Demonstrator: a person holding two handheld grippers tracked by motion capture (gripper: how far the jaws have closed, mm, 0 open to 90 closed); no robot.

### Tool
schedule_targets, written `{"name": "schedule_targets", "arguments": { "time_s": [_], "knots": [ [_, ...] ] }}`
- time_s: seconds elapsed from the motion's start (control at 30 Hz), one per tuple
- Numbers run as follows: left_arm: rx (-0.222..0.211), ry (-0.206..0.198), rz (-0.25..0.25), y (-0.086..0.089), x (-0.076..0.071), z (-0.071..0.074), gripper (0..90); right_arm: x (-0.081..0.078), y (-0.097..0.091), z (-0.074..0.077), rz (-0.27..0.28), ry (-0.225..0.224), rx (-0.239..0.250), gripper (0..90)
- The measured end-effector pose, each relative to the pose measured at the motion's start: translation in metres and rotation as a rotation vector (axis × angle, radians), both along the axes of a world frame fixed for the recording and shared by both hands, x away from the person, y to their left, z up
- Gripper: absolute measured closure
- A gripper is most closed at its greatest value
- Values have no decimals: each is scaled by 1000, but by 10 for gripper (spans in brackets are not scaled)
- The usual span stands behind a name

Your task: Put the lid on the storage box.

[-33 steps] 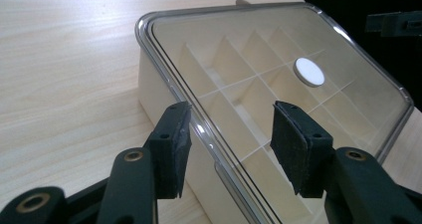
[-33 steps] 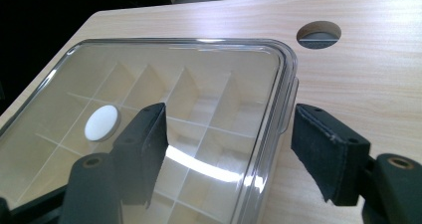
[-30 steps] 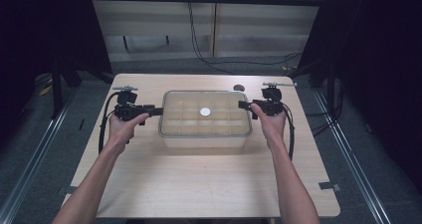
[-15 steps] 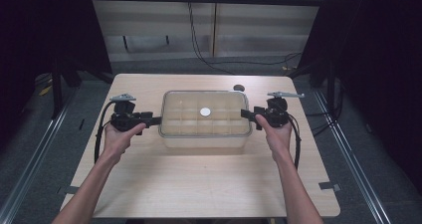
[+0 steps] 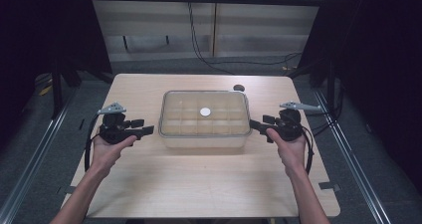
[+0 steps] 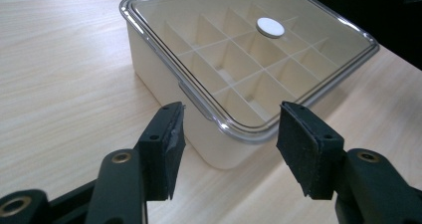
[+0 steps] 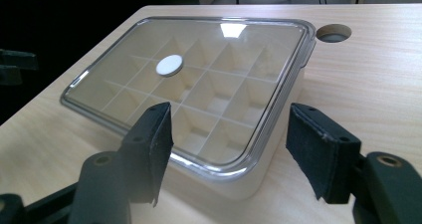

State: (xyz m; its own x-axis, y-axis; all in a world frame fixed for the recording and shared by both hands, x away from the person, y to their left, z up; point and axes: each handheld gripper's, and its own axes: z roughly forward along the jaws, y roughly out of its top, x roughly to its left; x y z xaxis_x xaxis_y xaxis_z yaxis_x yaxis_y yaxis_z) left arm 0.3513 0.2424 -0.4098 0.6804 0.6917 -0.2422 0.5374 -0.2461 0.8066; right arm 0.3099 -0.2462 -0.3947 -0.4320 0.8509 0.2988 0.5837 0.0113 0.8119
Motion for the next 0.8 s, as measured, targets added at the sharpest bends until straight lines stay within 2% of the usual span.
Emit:
{"name": "schedule_targets", "arguments": {
  "time_s": [0.1, 0.27, 0.43, 0.53, 0.73, 0.8],
  "knots": [
    [8, 7, 7, 5, -7, 0, 439, -11, -1, 1, 7, -16, 4, 359],
    [10, -4, 14, 14, -23, -3, 439, -32, -4, -1, 12, -28, 8, 362],
    [-1, 13, 37, 21, -39, -16, 433, -51, -8, -10, 4, -28, 20, 361],
    [2, 4, 49, 24, -51, -22, 422, -63, -9, -15, 1, -28, 18, 355],
    [15, 6, 47, 30, -70, -32, 405, -84, -13, -30, -17, -29, 24, 346],
    [33, 7, 48, 31, -76, -38, 397, -89, -15, -35, -28, -43, 33, 337]
  ]
}}
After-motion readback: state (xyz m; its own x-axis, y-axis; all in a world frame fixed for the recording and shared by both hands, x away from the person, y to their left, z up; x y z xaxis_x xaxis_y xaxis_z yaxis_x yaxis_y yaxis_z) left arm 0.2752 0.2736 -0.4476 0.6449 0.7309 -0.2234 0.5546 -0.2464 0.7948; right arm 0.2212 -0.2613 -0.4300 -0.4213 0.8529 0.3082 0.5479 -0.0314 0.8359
